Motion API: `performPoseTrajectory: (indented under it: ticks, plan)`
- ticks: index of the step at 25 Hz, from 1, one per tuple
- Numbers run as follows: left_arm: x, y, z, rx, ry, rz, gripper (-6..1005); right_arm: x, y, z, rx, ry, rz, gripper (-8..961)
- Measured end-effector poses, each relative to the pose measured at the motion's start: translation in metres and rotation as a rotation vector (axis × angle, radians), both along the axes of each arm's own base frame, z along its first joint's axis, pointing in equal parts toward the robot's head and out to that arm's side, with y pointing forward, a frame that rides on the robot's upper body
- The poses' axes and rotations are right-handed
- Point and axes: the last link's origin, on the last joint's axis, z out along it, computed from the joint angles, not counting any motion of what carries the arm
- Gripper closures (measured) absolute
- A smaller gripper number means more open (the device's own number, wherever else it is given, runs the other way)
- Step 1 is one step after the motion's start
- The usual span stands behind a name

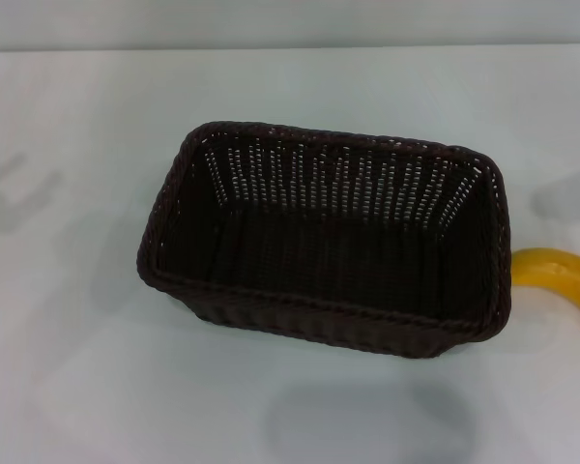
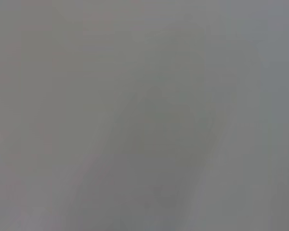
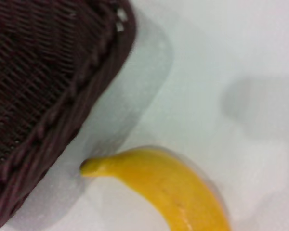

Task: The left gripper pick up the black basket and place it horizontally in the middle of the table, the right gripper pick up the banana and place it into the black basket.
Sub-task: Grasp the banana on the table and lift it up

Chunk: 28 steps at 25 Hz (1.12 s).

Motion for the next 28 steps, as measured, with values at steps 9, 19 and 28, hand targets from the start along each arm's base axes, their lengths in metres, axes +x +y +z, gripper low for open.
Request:
performPoseTrajectory:
  ticks: [9,19,28]
  plan:
    - [0.001,0.000,0.001,0.004,-0.013,-0.001,226,-0.002,-0.002,0.000,-0.044,0.010,0.016,665]
    - [0.001,0.000,-0.001,0.003,-0.019,0.001,226,-0.014,0.004,-0.008,-0.090,-0.040,0.078,677]
    - [0.001,0.000,-0.002,0.002,-0.023,0.001,226,-0.009,0.011,-0.014,-0.103,-0.081,0.062,285]
